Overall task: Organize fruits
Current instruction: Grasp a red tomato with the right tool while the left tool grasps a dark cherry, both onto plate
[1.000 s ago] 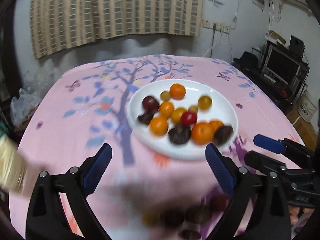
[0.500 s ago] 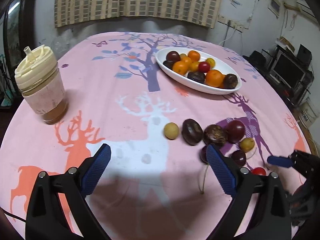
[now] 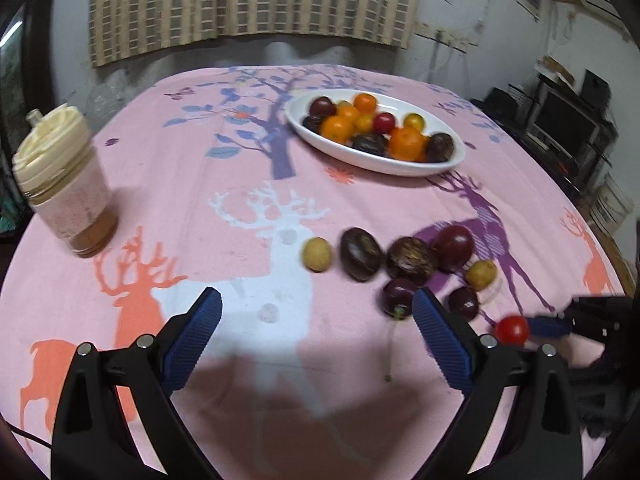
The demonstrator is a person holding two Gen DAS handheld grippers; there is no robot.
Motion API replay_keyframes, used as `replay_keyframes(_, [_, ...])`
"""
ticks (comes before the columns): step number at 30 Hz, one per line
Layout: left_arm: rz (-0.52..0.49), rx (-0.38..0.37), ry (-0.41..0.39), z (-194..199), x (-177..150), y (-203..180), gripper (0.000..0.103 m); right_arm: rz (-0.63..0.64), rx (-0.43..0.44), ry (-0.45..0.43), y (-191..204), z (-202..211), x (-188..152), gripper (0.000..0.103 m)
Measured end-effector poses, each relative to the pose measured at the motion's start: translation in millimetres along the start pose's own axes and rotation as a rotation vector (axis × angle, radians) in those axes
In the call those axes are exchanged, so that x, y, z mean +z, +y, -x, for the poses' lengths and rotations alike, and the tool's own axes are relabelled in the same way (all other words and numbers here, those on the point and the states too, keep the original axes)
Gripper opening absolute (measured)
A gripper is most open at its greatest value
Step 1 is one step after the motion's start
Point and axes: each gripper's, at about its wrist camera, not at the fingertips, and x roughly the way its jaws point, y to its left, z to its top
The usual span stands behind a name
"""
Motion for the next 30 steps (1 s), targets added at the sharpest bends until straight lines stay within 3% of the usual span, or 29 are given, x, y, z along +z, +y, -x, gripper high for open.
replay_keyframes(2, [-0.063,-0.039,0.019,-6,-3,-13,0.072,-0.049,0.007,-0.023,-9,4,2,0.028])
replay_keyframes(5, [-0.143,-0.052,0.054,-18,-6,-29,0.049,-0.092,0.007,-0.026,-17,6,3,0.028])
replay_keyframes(12, [-0.171,-0.092,0.08,-33,-6,-42,0.045,-0.104,0.012,-0.015,-18,4,4,0.028])
replay_keyframes(16, [-0.196,-0.094,0.103,-42,-7,-50,0.037,-0.102,0.009,-0.013,-18,3,4,0.028])
replay_keyframes(18, [-0.217,-0.076,0.092,-43,-8,-55,0.03,-0.101,0.007,-0.013,-18,3,4,0.028])
replay_keyframes(23, [-0.18,-0.086,0.067,-32,-3,-48,0.03,-0.1,-0.002,-0.026,-19,4,5,0.028])
replay_keyframes(27, [-0.184,-0.113,0.015,-22,33,-48,0.03,-0.132,-0.009,-0.077,-32,9,22,0.028])
replay_keyframes(30, [-0.159,-0.115,-0.018,-33,85,-50,0.03,-0.192,-0.031,-0.164,-55,10,55,0.028])
